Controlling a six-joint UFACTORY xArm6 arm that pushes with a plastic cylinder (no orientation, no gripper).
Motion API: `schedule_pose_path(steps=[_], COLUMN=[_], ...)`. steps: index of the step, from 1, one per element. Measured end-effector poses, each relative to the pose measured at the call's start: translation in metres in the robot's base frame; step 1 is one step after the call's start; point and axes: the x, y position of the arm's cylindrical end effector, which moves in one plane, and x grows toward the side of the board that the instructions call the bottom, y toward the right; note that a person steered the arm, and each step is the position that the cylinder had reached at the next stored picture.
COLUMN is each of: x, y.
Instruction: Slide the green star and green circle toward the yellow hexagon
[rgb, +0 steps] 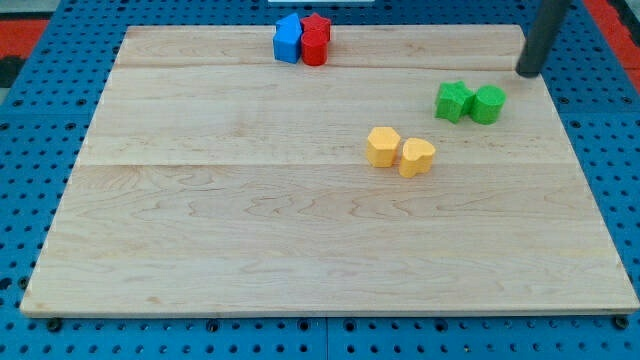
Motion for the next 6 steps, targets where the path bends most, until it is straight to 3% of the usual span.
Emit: schedule_pose_path(steps=[1, 3, 6], x=[0.036, 0.026, 0.014], y=[-0.010, -0.074, -0.224])
